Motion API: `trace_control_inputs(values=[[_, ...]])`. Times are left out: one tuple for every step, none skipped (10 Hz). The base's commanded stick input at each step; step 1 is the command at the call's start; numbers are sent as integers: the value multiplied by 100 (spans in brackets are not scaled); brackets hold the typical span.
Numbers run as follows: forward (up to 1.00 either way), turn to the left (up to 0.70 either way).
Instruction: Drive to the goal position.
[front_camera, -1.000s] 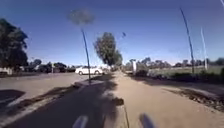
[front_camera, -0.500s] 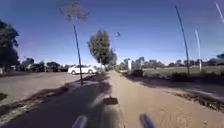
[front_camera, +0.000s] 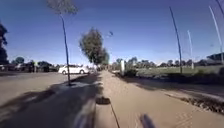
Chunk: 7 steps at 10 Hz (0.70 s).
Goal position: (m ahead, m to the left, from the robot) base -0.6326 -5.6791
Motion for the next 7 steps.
trace_control_inputs(values=[[100,0],[100,-27],[100,-27],[100,-27],[100,-27],[100,-27],[100,-27]])
